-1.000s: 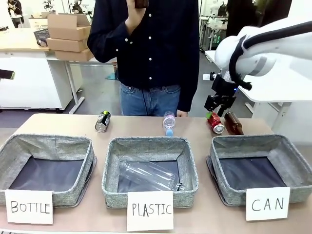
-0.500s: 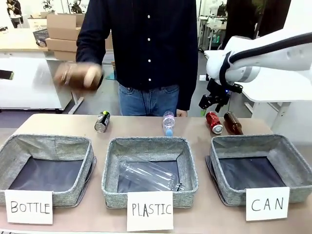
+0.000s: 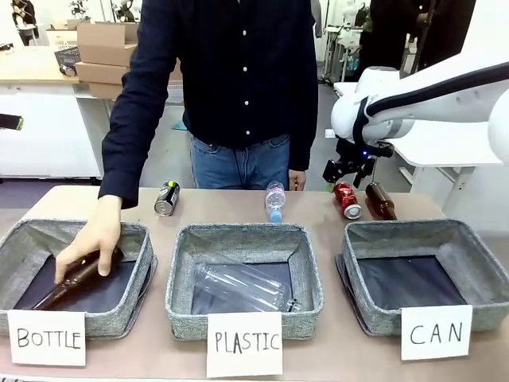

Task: Sort the can waste into the basket.
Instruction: Pick up the can waste from the table and place it in the right Fabric basket.

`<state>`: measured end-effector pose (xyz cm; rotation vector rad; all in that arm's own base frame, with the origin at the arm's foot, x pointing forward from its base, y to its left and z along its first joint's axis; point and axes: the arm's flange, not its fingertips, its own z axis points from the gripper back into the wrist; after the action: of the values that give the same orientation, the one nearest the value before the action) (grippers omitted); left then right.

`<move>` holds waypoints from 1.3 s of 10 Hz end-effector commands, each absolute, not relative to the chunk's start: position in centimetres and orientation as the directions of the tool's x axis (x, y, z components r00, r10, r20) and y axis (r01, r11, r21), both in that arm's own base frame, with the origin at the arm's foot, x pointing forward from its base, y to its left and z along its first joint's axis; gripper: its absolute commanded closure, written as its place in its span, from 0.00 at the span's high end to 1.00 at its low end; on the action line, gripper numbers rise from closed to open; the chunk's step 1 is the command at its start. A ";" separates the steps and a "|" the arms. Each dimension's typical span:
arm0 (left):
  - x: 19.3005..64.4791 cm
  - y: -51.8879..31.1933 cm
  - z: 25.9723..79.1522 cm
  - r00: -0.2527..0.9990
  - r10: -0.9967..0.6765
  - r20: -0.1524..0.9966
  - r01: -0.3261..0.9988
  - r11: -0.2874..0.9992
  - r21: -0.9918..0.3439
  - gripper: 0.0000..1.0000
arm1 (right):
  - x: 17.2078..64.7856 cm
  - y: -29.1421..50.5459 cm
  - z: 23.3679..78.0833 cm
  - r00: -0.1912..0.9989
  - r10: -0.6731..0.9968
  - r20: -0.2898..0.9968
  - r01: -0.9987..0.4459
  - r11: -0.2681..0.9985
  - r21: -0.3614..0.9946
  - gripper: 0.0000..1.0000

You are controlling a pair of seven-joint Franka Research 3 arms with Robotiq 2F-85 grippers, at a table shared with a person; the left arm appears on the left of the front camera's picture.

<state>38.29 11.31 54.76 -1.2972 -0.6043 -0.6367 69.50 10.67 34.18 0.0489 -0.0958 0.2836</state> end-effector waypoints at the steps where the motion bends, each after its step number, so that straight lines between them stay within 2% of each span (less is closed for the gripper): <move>1: 38.1 11.1 54.9 0.666 -0.078 0.742 0.744 0.134 -0.654 1.00 | 70.5 10.7 33.3 0.975 0.212 0.061 -0.211 0.977 -0.022 1.00; 4: 38.1 11.1 54.9 0.666 -0.078 0.742 0.744 0.134 -0.654 1.00 | 70.6 10.6 30.6 0.983 0.184 0.006 -0.184 0.983 0.004 1.00; 8: 38.1 11.1 54.9 0.666 -0.078 0.742 0.744 0.134 -0.654 1.00 | 70.4 10.3 30.8 0.984 0.179 0.010 -0.179 0.984 0.014 1.00; 9: 38.1 11.1 54.9 0.666 -0.078 0.742 0.744 0.134 -0.654 1.00 | 70.4 10.3 30.8 0.985 0.173 -0.003 -0.173 0.985 0.023 0.80; 10: 38.1 11.1 54.9 0.666 -0.078 0.742 0.744 0.134 -0.654 1.00 | 70.4 10.3 30.8 0.985 0.174 -0.003 -0.174 0.984 0.024 0.80; 11: 38.1 11.1 54.9 0.666 -0.078 0.742 0.744 0.134 -0.654 1.00 | 70.4 10.3 30.8 0.985 0.173 -0.001 -0.173 0.985 0.026 0.60; 12: 38.1 11.1 54.9 0.666 -0.078 0.742 0.744 0.134 -0.654 1.00 | 70.3 10.2 30.8 0.985 0.170 0.001 -0.170 0.985 0.029 0.75; 13: 38.1 11.1 54.9 0.666 -0.078 0.742 0.744 0.134 -0.654 1.00 | 70.3 10.2 30.9 0.986 0.169 0.003 -0.169 0.985 0.027 0.40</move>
<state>38.29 11.31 54.76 -1.2972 -0.6045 -0.6367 70.03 10.22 30.53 0.0295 -0.0036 0.2011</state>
